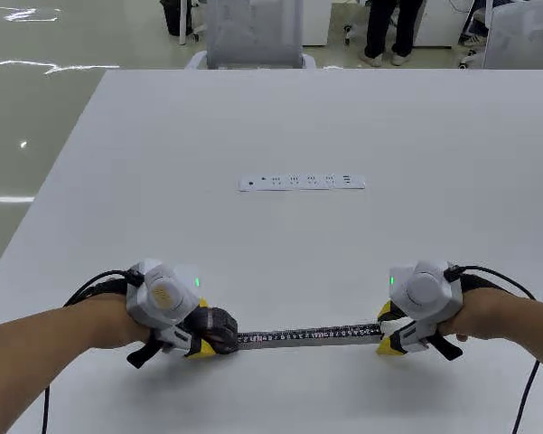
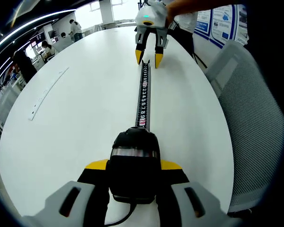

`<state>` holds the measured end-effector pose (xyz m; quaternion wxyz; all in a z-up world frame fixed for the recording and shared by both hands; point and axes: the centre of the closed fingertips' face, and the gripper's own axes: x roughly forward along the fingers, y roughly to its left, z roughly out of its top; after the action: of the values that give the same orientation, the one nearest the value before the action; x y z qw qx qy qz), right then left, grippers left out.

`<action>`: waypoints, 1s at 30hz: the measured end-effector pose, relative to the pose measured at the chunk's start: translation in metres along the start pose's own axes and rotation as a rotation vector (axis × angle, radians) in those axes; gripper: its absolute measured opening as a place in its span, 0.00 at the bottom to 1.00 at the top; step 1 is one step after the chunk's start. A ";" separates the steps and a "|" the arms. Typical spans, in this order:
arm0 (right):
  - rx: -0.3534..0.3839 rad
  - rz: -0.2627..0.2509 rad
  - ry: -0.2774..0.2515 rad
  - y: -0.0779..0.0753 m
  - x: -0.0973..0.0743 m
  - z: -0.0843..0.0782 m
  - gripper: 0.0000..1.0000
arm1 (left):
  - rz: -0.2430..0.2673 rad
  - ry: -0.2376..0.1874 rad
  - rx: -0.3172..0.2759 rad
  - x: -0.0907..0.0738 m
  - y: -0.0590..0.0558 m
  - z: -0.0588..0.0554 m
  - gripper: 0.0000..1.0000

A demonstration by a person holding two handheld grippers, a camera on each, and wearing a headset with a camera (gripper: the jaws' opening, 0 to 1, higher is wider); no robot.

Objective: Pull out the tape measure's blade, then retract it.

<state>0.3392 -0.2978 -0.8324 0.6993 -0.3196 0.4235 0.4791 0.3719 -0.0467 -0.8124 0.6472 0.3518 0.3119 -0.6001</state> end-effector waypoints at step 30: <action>0.387 -0.141 -0.208 0.015 -0.034 -0.008 0.78 | 0.151 -0.153 -0.409 -0.037 0.010 -0.018 0.84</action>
<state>0.3168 -0.3137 -0.8059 0.8191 -0.1574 0.4098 0.3693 0.3787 -0.0105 -0.7911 0.7697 0.1891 0.3499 -0.4993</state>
